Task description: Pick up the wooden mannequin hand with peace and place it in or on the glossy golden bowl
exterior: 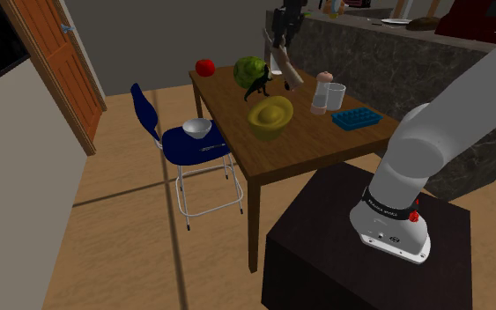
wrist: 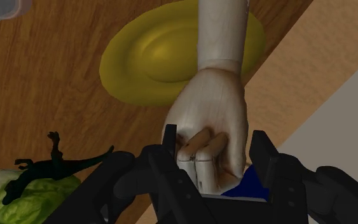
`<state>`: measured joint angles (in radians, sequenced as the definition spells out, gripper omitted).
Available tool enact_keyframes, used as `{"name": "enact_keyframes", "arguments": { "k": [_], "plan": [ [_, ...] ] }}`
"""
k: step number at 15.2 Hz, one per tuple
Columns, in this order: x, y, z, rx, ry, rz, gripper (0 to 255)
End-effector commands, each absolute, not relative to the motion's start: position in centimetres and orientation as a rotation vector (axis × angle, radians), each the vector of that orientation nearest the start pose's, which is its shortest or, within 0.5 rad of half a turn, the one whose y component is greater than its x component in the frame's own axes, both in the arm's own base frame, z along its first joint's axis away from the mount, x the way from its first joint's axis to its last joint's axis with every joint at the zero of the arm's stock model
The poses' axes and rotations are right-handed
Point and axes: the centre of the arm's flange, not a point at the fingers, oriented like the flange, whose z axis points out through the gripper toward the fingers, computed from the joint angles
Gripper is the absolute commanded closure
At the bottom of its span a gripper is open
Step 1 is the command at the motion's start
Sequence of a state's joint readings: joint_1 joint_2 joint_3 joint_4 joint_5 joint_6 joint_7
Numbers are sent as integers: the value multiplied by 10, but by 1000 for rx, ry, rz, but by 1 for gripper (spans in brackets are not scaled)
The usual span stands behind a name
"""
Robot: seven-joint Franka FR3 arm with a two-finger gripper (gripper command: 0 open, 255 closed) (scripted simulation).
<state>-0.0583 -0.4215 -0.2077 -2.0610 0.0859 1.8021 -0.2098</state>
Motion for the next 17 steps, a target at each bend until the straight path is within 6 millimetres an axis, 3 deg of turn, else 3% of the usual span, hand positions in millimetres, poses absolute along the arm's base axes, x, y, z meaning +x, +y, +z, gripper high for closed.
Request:
{"name": "enact_keyframes", "arguments": {
  "k": [1,15,17],
  "plan": [
    [423,-124,606,-2998,88,-284,255],
    [423,-124,532,-2998,88,-284,255],
    [423,-124,528,-2998,88,-284,255]
  ]
}}
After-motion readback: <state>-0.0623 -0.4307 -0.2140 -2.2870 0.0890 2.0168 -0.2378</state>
